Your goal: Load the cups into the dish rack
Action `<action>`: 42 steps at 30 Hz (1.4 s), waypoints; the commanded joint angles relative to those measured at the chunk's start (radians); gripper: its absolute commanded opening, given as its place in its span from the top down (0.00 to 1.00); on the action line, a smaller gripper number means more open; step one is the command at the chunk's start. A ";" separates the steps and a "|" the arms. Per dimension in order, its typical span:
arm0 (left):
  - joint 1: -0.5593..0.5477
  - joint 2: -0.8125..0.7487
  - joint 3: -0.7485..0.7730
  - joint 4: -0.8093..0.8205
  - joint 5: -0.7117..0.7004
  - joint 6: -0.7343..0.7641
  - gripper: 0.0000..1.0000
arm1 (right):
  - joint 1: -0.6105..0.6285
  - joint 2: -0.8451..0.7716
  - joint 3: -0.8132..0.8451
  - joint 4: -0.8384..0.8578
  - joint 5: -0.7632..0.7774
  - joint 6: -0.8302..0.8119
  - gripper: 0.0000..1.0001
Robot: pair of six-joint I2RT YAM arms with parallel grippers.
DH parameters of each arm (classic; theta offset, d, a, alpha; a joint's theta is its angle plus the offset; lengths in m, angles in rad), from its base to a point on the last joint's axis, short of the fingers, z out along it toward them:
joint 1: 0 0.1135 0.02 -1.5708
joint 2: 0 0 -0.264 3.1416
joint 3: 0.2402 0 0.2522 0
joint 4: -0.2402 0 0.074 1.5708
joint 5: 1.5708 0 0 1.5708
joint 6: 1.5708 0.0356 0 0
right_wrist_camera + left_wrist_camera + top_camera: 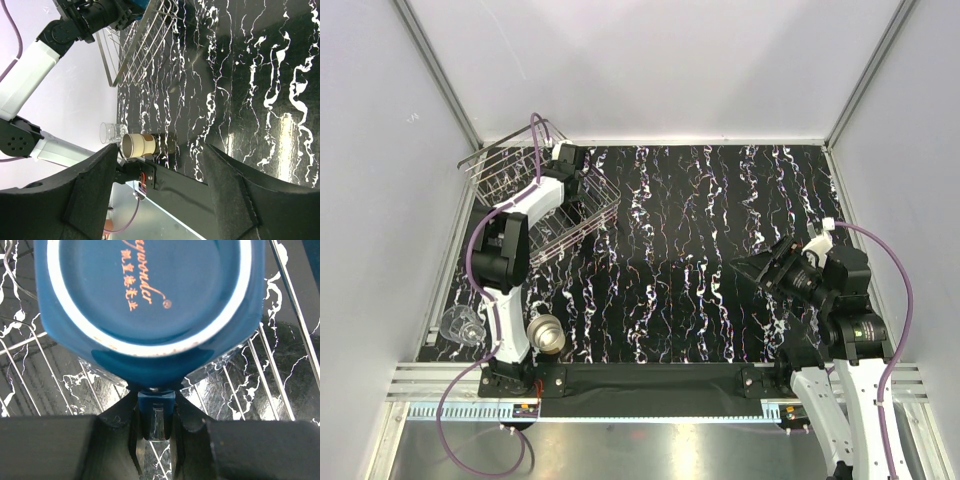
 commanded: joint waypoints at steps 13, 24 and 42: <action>-0.005 0.036 0.082 0.084 -0.015 -0.056 1.00 | 0.000 -0.013 0.008 0.060 0.017 0.040 0.24; -0.023 0.031 0.091 0.036 -0.025 -0.087 0.30 | -0.002 0.001 0.026 0.026 0.027 0.026 0.24; -0.033 -0.371 0.017 -0.076 0.104 -0.193 0.08 | -0.002 0.165 0.183 -0.224 0.305 -0.094 0.00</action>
